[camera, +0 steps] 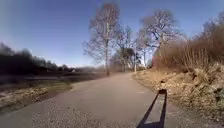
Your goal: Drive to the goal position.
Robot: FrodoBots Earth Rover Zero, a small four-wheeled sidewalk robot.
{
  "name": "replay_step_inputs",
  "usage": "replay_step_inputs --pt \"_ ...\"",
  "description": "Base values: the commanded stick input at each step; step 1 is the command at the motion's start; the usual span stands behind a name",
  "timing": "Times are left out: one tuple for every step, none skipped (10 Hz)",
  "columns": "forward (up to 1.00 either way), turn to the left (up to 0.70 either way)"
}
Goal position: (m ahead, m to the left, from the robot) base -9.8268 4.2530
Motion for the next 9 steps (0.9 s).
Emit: replay_step_inputs --pt "0.0 0.7" --pt "0.0 0.7" --pt "0.0 0.7" --pt "0.0 0.7" --pt "0.0 0.7" --pt "0.0 0.7" --pt "0.0 0.7" --pt "0.0 0.7" --pt "0.0 0.7"
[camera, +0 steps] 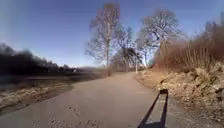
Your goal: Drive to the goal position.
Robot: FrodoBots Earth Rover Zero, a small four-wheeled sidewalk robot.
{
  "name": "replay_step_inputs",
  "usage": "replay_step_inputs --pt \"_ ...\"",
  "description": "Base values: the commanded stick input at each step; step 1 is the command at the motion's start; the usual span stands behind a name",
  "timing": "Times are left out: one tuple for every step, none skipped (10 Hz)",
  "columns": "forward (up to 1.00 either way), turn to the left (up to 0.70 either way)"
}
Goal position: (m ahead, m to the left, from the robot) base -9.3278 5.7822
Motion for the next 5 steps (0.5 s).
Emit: replay_step_inputs --pt "0.0 0.7" --pt "0.0 0.7" --pt "0.0 0.7" --pt "0.0 0.7" --pt "0.0 0.7"
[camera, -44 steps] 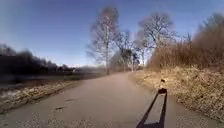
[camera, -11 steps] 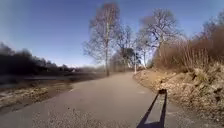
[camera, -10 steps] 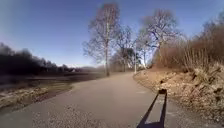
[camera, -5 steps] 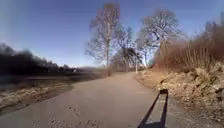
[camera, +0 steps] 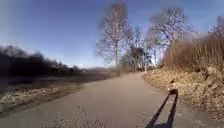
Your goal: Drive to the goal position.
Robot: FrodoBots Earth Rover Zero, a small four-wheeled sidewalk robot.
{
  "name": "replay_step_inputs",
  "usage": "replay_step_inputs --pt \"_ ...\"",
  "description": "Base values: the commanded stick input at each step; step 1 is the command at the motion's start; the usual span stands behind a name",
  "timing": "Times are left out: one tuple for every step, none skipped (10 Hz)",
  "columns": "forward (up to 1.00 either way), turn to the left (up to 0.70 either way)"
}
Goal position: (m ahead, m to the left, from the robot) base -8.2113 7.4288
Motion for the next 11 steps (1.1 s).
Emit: replay_step_inputs --pt "0.0 0.7" --pt "0.0 0.7" --pt "0.0 0.7" --pt "0.0 0.7" --pt "0.0 0.7" --pt "0.0 0.7" --pt "0.0 0.7" --pt "0.0 0.7" --pt "0.0 0.7" --pt "0.0 0.7" --pt "0.0 0.7"
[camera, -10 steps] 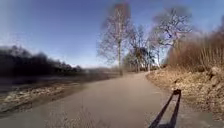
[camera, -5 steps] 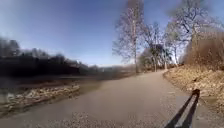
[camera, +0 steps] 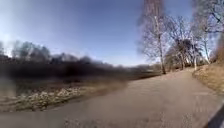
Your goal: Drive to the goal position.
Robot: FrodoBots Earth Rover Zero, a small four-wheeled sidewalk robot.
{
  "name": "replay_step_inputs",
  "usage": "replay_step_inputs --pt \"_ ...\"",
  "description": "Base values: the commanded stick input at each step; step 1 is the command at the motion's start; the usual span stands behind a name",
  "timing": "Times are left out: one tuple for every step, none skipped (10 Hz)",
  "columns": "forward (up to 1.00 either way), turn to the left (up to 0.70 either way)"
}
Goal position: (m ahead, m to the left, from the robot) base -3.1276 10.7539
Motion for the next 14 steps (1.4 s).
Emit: replay_step_inputs --pt "0.0 0.7" --pt "0.0 0.7" --pt "0.0 0.7" --pt "0.0 0.7" --pt "0.0 0.7" --pt "0.0 0.7" --pt "0.0 0.7" --pt "0.0 0.7" --pt "0.0 0.7" --pt "0.0 0.7" --pt "0.0 0.7" --pt "0.0 0.7" --pt "0.0 0.7" --pt "0.0 0.7"
